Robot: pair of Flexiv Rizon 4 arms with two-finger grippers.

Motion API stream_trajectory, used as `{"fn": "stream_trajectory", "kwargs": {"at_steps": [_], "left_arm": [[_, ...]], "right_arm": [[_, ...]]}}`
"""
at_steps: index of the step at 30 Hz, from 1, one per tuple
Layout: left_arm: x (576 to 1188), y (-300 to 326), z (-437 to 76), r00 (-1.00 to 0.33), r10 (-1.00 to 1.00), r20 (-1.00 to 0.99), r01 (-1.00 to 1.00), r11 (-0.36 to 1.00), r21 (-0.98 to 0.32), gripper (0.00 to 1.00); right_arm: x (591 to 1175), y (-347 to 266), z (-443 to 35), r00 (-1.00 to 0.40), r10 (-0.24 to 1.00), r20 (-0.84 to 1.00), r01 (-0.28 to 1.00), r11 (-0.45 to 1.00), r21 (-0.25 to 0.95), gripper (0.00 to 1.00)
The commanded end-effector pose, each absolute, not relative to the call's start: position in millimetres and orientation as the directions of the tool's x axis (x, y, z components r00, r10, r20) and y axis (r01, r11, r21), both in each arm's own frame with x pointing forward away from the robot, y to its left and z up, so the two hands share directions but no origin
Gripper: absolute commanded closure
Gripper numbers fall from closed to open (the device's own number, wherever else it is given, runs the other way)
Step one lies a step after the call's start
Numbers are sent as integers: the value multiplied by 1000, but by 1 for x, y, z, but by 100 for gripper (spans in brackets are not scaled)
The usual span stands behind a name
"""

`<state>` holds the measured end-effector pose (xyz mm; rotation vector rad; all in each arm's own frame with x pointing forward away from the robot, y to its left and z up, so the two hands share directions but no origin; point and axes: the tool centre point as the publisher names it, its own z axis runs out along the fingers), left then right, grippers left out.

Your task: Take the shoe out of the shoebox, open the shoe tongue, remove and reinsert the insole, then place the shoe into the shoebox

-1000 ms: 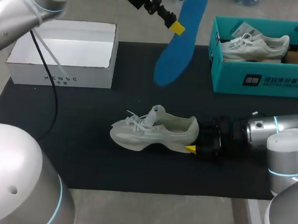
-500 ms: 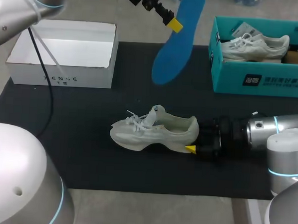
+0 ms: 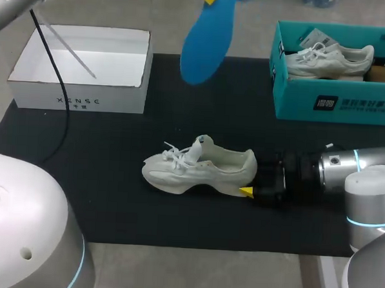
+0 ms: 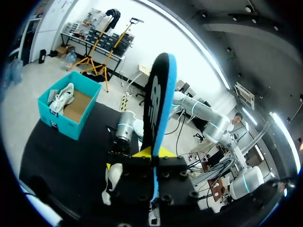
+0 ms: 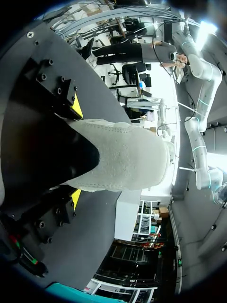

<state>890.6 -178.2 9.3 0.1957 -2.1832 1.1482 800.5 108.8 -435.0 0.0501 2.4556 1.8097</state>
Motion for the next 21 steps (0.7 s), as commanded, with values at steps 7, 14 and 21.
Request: {"fn": "stream_trajectory", "kwargs": {"at_steps": [7, 14, 21], "left_arm": [[906, -165, 18, -744, 158, 650, -527, 459, -715, 100], [917, -172, 15, -756, 114, 644, -552, 417, -722, 100], [935, -180, 12, -727, 123, 676, -583, 411, -701, 100]], "right_arm": [[799, 112, -444, -995, 81, -54, -28, 300, 954, 100], [799, 112, -444, -995, 81, -54, -28, 300, 954, 100], [799, 112, -444, -995, 81, -54, -28, 300, 954, 100]]}}
